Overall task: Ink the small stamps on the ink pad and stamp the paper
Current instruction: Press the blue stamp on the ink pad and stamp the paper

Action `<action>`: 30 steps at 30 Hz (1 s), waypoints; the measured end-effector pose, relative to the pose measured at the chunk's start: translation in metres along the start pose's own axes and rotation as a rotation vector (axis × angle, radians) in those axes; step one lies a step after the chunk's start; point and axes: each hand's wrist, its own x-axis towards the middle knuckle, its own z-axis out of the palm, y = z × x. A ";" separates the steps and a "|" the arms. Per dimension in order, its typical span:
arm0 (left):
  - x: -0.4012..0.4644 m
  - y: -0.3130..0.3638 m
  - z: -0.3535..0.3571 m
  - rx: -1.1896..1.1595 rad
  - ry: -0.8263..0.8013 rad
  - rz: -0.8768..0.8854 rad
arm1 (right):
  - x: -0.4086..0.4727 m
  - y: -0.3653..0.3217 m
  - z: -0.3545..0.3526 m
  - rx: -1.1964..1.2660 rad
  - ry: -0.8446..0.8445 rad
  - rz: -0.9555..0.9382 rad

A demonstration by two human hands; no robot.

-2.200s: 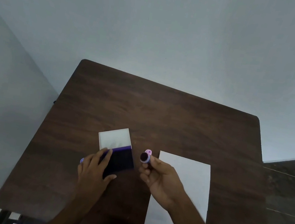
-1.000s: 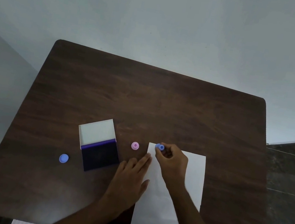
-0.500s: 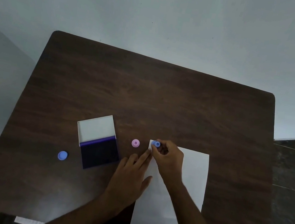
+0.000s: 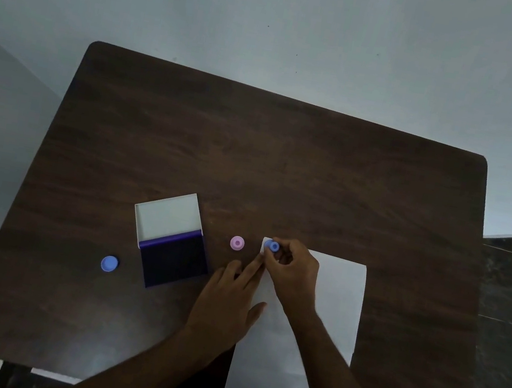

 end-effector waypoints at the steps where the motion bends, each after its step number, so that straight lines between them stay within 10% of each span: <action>1: 0.000 0.000 0.000 -0.005 -0.006 -0.001 | 0.000 0.000 0.000 0.001 0.003 0.001; 30: -0.003 -0.001 0.001 0.023 -0.074 -0.006 | 0.000 -0.005 0.006 -0.089 -0.067 0.014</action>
